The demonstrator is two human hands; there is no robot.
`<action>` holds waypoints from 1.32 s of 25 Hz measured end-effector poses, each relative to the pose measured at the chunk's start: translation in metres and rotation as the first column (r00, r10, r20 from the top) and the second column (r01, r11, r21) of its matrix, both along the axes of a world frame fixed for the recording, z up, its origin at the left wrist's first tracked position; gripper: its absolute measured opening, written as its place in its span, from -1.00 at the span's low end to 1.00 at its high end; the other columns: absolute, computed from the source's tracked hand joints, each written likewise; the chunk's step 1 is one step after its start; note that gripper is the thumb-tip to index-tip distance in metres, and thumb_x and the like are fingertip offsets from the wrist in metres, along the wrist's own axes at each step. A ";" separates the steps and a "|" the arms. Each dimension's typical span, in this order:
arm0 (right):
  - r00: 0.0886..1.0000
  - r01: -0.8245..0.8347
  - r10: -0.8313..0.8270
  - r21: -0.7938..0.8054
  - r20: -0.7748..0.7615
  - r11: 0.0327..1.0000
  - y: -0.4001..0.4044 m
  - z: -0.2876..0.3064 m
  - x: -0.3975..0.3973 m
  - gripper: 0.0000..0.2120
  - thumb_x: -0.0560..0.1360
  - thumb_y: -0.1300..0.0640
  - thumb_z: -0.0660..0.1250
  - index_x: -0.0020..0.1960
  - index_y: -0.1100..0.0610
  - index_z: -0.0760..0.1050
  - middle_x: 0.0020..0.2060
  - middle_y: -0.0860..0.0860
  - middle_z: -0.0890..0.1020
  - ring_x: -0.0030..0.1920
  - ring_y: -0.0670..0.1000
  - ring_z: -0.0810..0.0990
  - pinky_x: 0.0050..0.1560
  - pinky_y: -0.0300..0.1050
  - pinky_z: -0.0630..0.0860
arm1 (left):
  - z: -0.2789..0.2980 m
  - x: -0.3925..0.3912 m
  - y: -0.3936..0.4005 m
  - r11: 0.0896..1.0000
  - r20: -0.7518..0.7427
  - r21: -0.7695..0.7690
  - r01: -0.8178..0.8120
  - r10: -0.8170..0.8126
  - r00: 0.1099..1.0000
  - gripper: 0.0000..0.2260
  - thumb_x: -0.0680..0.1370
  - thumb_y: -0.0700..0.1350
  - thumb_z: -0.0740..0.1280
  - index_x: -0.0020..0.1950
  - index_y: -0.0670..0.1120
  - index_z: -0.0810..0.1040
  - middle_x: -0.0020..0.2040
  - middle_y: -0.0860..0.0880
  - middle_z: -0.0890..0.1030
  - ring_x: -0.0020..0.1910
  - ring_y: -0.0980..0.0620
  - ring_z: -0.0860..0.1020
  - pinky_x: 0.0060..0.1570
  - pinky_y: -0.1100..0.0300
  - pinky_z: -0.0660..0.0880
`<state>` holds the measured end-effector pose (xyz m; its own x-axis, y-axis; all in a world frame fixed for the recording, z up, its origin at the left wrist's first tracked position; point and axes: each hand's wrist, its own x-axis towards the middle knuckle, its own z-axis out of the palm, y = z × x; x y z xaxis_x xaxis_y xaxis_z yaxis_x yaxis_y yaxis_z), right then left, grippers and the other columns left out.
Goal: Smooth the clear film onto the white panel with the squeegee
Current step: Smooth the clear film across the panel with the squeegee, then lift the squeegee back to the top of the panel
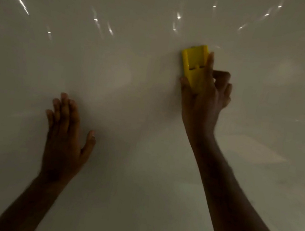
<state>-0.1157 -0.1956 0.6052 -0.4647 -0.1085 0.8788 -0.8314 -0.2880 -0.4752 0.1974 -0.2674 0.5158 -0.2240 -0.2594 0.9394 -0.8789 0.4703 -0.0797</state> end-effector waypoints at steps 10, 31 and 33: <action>0.827 0.226 -0.149 0.077 -0.543 0.971 -0.043 0.090 0.181 -0.30 0.59 -0.10 0.30 0.69 -0.03 0.20 0.43 0.04 0.47 0.26 0.14 0.47 0.11 0.05 0.29 | -0.013 0.119 -0.002 0.996 -0.172 0.088 -0.017 0.032 0.985 -0.27 0.70 0.07 0.09 0.72 -0.34 -0.04 0.74 -0.32 -0.11 0.74 -0.28 -0.17 0.71 -0.13 -0.22; 0.410 0.213 0.323 0.434 -0.853 0.875 0.019 -0.205 0.070 -0.45 0.53 0.00 0.38 0.51 -0.09 0.41 0.18 -0.02 0.53 0.03 0.11 0.50 0.10 0.14 0.40 | -0.132 0.047 0.043 0.927 0.097 0.336 0.169 -0.213 0.972 -0.32 0.70 0.02 0.11 0.72 -0.33 0.04 0.75 -0.29 -0.02 0.75 -0.28 -0.07 0.73 -0.16 -0.10; 0.640 0.125 0.411 0.616 -0.649 0.778 0.053 -0.253 0.044 -0.36 0.50 -0.14 0.45 0.54 -0.07 0.39 0.18 -0.02 0.56 0.08 0.11 0.55 0.21 0.17 0.36 | -0.151 0.023 0.052 0.900 0.117 0.377 0.218 -0.280 0.953 -0.32 0.71 0.02 0.11 0.72 -0.32 0.03 0.75 -0.30 -0.01 0.75 -0.28 -0.08 0.73 -0.12 -0.14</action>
<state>-0.0718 -0.1423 0.3522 0.3555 -0.6927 0.6276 -0.9283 -0.3402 0.1502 0.2201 -0.2154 0.3644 -0.4683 -0.4839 0.7393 -0.7179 0.6961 0.0008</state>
